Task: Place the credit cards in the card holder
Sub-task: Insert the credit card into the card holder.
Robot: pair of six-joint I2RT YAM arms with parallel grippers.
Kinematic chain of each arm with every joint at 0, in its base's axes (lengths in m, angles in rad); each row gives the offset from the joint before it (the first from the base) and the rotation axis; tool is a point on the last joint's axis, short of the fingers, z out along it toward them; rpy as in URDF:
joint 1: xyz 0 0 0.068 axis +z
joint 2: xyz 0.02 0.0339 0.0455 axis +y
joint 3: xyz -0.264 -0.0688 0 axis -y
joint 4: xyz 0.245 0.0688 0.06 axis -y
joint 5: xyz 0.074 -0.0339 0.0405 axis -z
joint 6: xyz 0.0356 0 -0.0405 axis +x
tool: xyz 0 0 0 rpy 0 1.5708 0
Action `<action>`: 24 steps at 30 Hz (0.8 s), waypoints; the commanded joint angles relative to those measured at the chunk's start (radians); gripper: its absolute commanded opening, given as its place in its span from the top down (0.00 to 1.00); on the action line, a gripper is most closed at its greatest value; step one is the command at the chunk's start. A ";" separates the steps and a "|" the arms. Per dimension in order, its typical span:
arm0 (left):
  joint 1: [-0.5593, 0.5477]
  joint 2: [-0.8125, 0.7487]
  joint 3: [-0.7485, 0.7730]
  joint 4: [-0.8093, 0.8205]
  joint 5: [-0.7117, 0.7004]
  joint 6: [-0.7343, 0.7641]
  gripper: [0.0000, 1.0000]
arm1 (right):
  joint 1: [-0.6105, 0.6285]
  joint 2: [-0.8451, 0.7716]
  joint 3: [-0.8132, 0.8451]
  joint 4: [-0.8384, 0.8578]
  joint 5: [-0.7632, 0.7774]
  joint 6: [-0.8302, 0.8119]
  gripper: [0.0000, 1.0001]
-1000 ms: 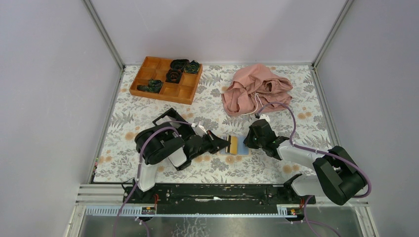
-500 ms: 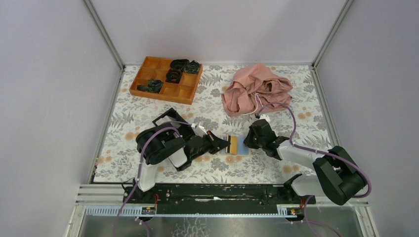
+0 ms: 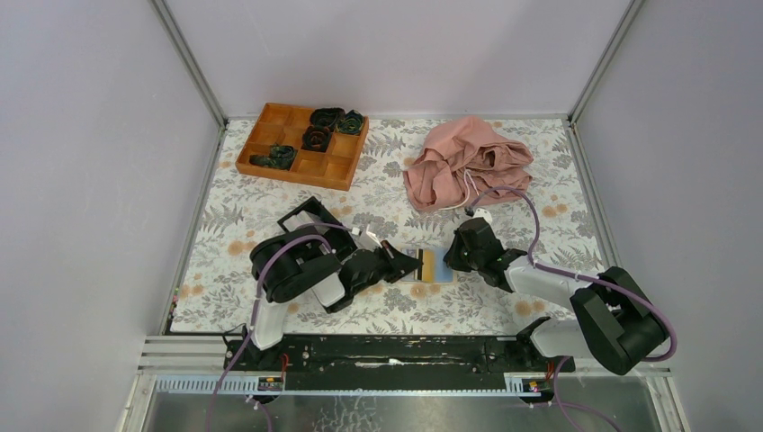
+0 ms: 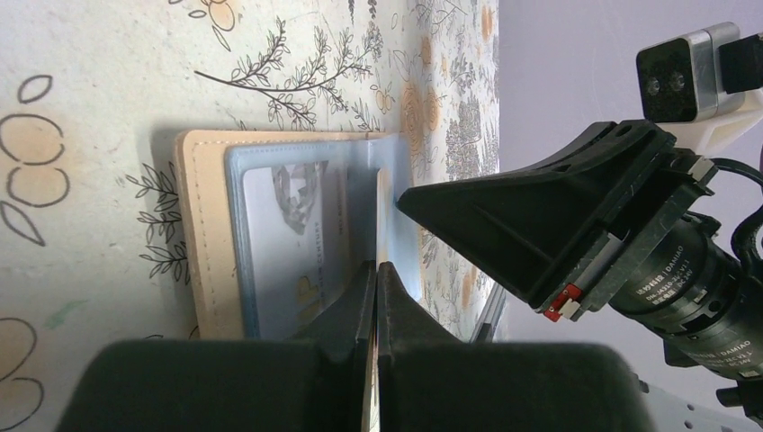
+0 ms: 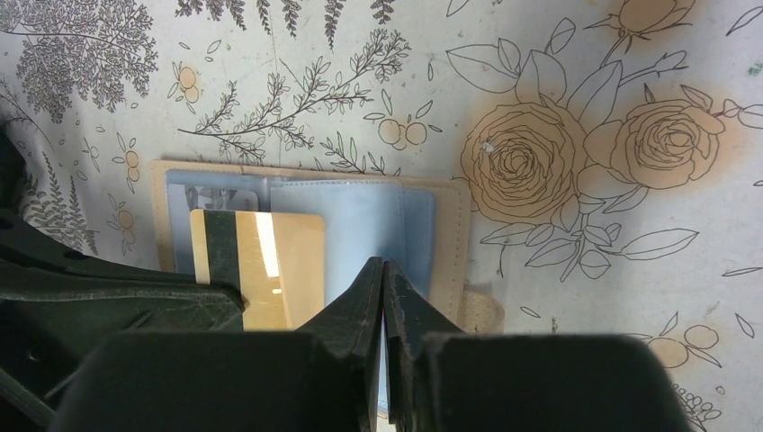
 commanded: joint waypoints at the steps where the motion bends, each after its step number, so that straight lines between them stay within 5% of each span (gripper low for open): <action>1: -0.023 0.017 0.024 -0.022 -0.060 -0.015 1.00 | -0.001 -0.017 -0.024 -0.068 0.025 0.005 0.93; 24: -0.110 0.045 0.083 -0.136 -0.202 -0.032 1.00 | -0.001 -0.176 -0.006 -0.248 0.178 -0.024 0.79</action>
